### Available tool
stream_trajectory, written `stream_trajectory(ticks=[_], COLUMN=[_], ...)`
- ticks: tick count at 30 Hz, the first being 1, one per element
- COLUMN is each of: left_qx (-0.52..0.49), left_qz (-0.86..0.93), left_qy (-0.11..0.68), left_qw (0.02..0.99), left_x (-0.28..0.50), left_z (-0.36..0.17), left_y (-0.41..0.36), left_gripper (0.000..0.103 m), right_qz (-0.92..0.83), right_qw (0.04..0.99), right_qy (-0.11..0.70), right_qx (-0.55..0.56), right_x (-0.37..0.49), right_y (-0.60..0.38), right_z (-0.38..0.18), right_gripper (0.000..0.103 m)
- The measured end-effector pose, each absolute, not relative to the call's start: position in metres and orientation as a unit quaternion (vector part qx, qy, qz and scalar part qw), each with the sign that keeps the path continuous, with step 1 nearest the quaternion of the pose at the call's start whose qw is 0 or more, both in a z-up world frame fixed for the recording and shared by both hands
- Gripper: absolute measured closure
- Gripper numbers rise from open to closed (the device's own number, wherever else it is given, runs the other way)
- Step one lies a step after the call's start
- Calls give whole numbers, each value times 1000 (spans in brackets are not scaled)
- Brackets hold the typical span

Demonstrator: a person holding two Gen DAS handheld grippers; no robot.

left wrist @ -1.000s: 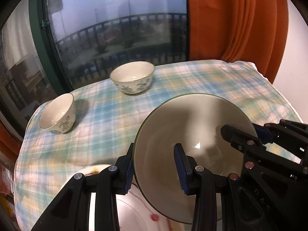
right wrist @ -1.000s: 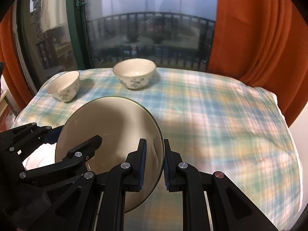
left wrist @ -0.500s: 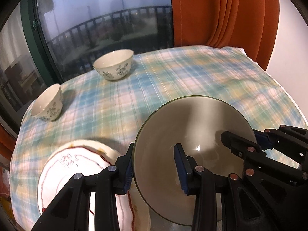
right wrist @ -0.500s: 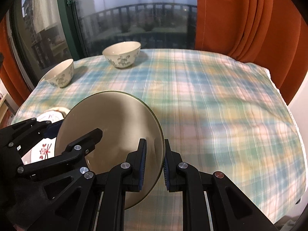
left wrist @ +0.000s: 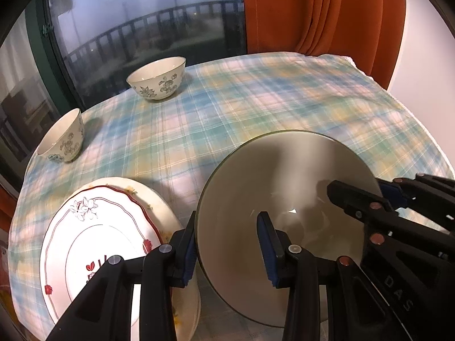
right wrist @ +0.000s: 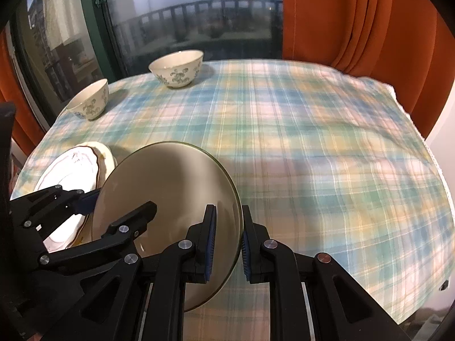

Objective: Organize plates and bowls

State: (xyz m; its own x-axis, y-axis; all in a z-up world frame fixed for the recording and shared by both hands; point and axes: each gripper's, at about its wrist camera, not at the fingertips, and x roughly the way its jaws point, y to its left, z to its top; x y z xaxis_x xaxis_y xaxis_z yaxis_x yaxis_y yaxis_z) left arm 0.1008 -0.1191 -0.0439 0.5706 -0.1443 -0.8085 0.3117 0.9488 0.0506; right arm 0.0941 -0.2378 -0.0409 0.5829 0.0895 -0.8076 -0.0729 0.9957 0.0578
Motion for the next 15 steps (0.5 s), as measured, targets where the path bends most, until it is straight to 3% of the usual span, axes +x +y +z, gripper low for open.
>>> stream_trajectory(ticks=[10,15], left_qx=[105,103], left_qz=[-113,-110], left_qy=[432,423], left_qw=[889,894], left_x=[105,106], left_z=[-40,-34], left_y=[-123,-119], left_gripper=[61,39], right_qz=[42,29], right_qw=[888,887], right_qy=[458,461], right_qx=[22,14], right_x=[96,101], right_y=[-240,-246], right_z=[-43,-43], right_gripper=[81,79])
